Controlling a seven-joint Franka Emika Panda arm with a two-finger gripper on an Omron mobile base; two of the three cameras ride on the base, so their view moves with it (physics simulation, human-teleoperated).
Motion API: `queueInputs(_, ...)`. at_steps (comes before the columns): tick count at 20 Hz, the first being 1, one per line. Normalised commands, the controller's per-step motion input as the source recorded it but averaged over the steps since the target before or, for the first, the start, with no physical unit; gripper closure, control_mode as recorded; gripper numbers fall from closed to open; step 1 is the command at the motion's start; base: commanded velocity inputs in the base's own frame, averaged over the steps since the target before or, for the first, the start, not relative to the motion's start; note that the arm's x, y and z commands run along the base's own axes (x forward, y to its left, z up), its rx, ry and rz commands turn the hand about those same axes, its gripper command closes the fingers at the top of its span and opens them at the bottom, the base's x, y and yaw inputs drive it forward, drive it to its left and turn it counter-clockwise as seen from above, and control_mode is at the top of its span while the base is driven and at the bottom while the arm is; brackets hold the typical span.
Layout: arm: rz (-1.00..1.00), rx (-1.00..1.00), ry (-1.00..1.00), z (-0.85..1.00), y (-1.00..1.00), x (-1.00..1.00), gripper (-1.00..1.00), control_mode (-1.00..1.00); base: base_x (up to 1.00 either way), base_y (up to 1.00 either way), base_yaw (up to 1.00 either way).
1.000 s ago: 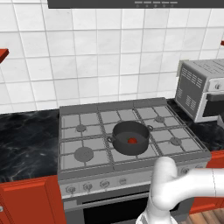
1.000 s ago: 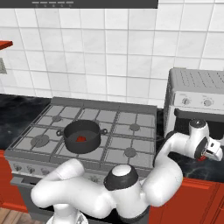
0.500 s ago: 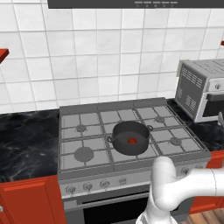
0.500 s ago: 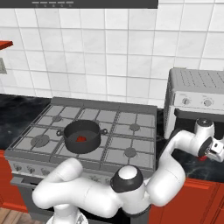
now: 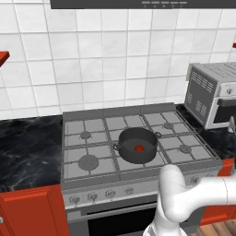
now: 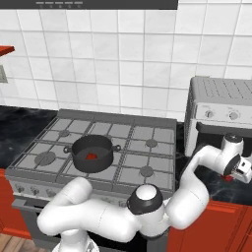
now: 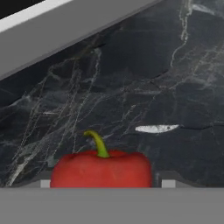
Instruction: Put the bell pepper and bell pepper in the pot. Retrieve the spatula and lightly stir the vegetables in the pot.
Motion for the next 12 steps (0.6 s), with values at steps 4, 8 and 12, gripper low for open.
queueInputs(4, 0.05, 0.03, -0.06, 0.00, 0.00, -0.28, 1.00, -1.00, 0.00, 0.00, 0.00)
queueInputs(8, 0.09, 0.00, -0.02, 0.09, 0.08, -0.83, 1.00, -1.00, 0.00, 0.00, 0.00)
queueInputs(12, 0.01, 0.00, 0.00, 0.18, 0.38, -0.86, 1.00, -1.00, 0.00, 0.00, 0.00)
